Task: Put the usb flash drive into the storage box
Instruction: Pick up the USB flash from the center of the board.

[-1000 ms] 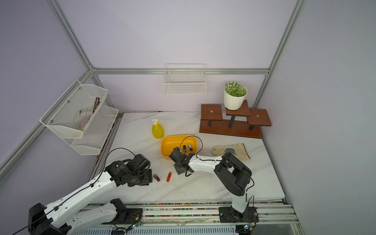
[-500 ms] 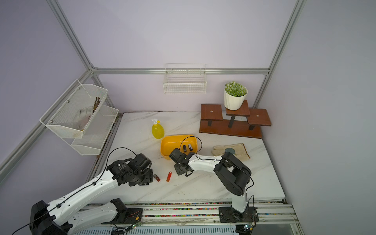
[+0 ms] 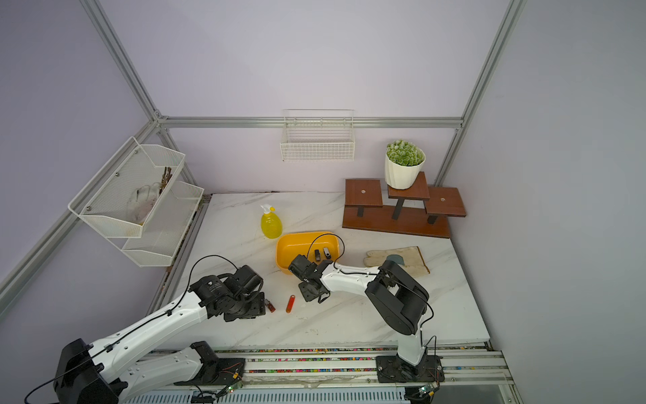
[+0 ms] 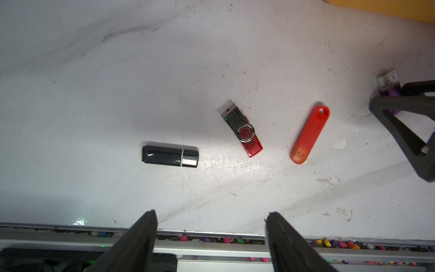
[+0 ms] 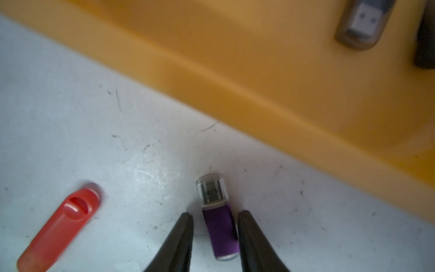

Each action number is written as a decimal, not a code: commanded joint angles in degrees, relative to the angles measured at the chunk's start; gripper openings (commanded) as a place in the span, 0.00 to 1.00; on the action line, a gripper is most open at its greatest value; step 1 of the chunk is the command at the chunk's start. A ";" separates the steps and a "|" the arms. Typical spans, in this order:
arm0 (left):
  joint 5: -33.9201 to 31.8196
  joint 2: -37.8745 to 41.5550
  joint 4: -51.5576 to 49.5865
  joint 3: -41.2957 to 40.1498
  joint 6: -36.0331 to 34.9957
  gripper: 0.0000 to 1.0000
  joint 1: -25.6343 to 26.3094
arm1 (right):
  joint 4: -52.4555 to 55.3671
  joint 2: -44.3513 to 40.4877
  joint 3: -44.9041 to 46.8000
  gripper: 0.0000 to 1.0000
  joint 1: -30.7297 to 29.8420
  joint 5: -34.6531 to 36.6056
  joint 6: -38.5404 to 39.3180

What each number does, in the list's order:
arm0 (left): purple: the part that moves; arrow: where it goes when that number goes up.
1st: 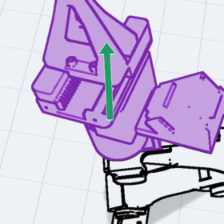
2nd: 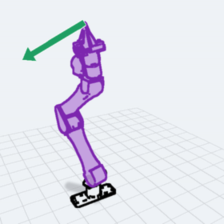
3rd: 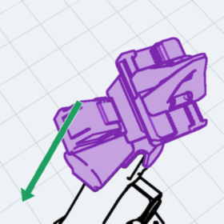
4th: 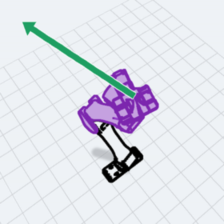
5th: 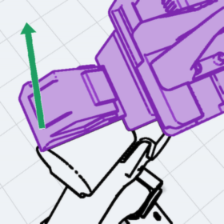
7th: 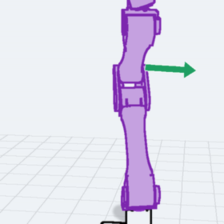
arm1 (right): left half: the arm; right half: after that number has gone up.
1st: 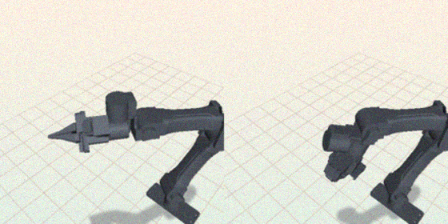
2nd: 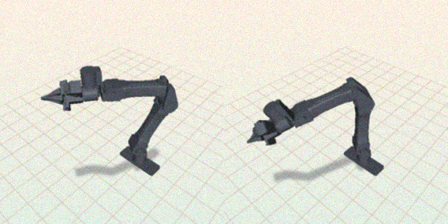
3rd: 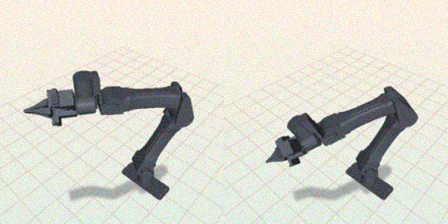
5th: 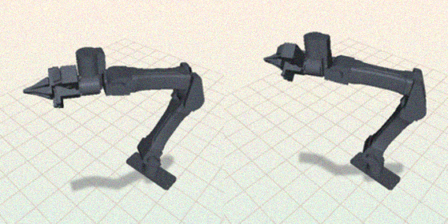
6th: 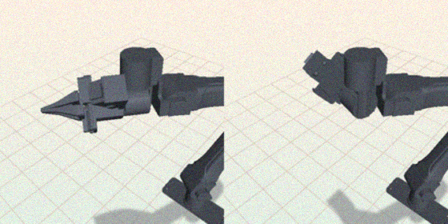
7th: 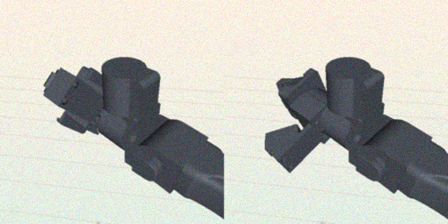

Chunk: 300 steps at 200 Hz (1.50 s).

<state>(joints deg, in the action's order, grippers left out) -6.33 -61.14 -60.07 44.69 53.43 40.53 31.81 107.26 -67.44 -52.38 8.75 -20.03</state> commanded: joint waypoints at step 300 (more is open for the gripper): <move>-0.63 -12.42 16.67 -1.48 12.40 0.77 0.51 | 4.53 -1.18 0.42 0.00 0.79 0.47 -2.04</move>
<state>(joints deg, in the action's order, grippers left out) -4.73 -72.58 -45.89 41.34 63.92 40.66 34.41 107.35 -68.23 -51.83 9.34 -21.19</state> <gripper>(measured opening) 0.778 0.198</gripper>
